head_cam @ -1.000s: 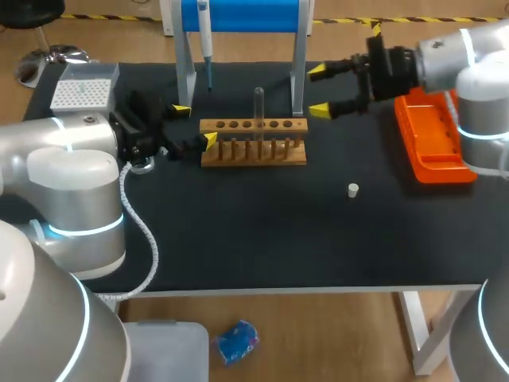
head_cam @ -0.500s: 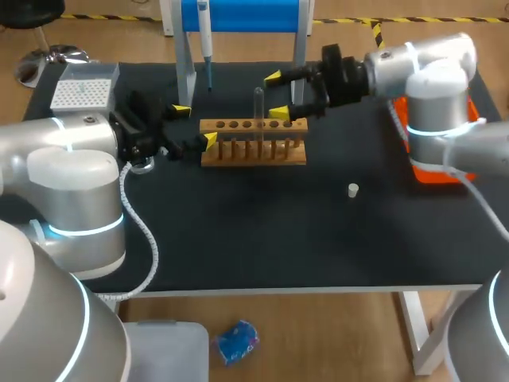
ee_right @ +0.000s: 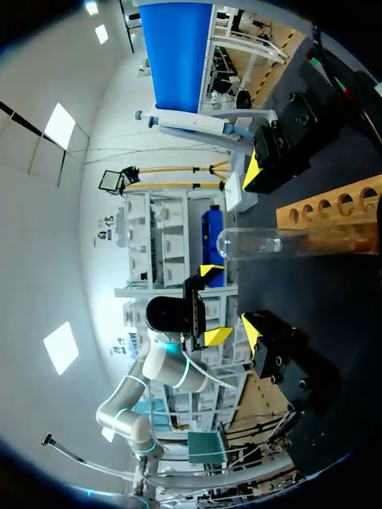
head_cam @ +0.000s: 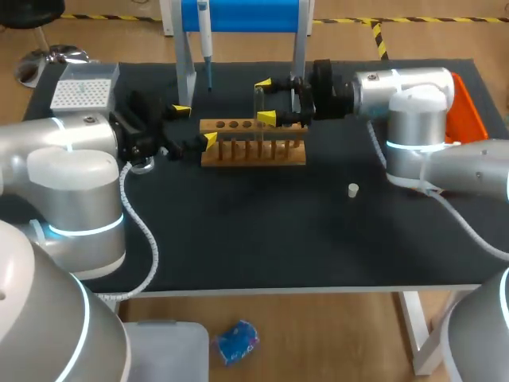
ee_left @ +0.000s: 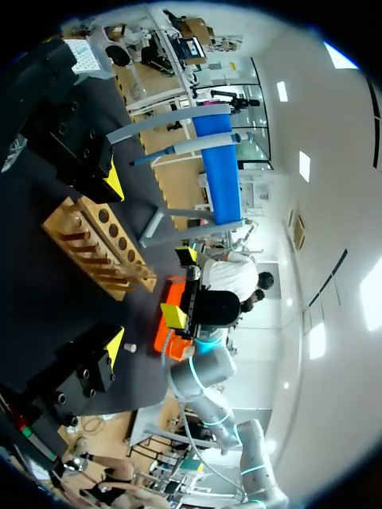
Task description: Invert the test tube, pick up the pipette, mount the tip to pipette, aspirate from beaker and dispense into the tube, eject the tip, return the pipette, and cap with the stopper.
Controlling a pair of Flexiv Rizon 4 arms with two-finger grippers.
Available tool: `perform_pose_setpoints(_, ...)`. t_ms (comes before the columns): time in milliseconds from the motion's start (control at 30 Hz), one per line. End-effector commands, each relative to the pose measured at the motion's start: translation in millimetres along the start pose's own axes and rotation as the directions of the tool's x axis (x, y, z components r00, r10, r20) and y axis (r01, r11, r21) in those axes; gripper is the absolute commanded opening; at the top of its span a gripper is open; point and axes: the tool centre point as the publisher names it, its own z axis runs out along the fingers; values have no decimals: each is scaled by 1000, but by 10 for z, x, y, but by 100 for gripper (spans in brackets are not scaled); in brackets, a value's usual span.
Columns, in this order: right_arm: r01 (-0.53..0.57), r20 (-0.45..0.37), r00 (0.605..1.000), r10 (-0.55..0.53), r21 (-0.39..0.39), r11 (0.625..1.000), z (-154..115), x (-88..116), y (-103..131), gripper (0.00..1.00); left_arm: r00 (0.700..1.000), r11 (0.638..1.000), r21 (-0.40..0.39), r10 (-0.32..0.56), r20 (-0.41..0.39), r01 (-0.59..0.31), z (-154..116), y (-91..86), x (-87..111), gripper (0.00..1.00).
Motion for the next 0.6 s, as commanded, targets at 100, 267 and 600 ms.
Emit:
perform_pose_setpoints(100,11,-17,1000,-12,-29,1000,31,-39,-40,100,1000,1000,4,1,3,-1,8,13,8,100)
perform_pose_setpoints(267,18,-26,999,-18,-17,1000,52,-28,-68,100,1000,1000,4,1,3,-1,8,13,8,100)
perform_pose_setpoints(600,20,-28,999,-21,-8,1000,70,-29,-95,13,1000,1000,4,1,3,-1,8,13,8,100)
